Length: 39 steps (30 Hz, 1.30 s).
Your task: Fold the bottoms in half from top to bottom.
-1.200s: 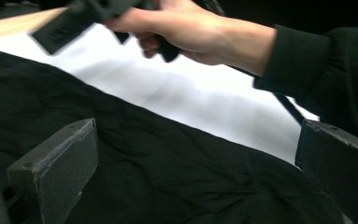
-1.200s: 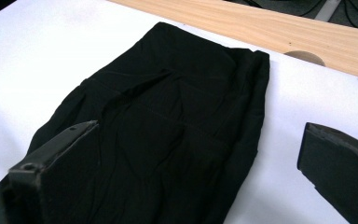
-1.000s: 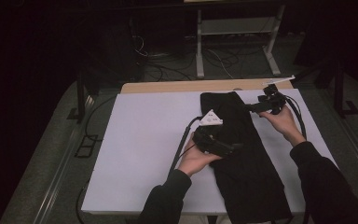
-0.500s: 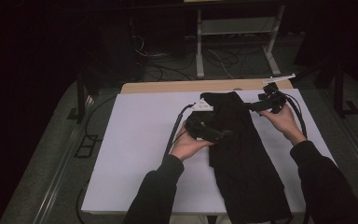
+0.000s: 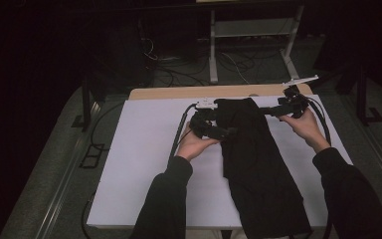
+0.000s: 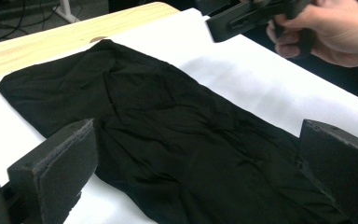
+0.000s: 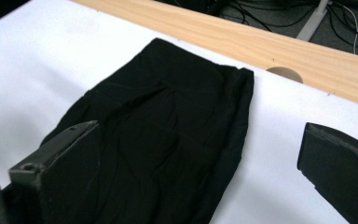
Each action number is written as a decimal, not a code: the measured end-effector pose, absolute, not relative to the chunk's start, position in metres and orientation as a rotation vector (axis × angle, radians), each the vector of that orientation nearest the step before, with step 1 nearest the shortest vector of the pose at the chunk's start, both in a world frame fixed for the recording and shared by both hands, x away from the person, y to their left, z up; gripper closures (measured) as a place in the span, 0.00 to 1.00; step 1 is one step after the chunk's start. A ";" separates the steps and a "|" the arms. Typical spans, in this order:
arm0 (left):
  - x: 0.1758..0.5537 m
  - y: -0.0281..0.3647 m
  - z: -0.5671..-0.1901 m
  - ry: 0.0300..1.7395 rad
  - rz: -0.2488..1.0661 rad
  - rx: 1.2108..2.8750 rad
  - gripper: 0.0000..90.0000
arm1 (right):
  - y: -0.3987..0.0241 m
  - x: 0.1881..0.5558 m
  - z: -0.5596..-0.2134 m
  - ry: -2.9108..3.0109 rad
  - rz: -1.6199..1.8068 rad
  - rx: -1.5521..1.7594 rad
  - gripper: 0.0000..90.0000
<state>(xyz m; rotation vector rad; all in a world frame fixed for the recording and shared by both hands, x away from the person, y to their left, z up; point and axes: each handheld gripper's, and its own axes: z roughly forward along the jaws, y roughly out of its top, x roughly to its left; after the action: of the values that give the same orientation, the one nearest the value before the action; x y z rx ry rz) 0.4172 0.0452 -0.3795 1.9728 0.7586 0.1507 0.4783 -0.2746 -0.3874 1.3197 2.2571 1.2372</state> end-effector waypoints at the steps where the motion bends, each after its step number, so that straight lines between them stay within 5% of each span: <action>1: 0.419 0.045 -0.379 0.762 0.152 1.974 0.00 | -0.275 0.478 -0.387 2.255 1.241 1.320 0.00; 12: 0.441 0.043 -0.380 0.776 0.214 1.934 0.00 | -0.275 0.483 -0.382 2.275 1.223 1.323 0.00; 39: 0.476 0.051 -0.447 1.038 0.064 1.794 0.00 | -0.275 0.494 -0.415 2.276 1.283 1.457 0.00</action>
<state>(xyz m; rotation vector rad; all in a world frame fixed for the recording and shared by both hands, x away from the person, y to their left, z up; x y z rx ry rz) 0.4759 0.0508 -0.4469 1.7936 1.0377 0.0639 0.4944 -0.2754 -0.4145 1.4567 2.2762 1.2827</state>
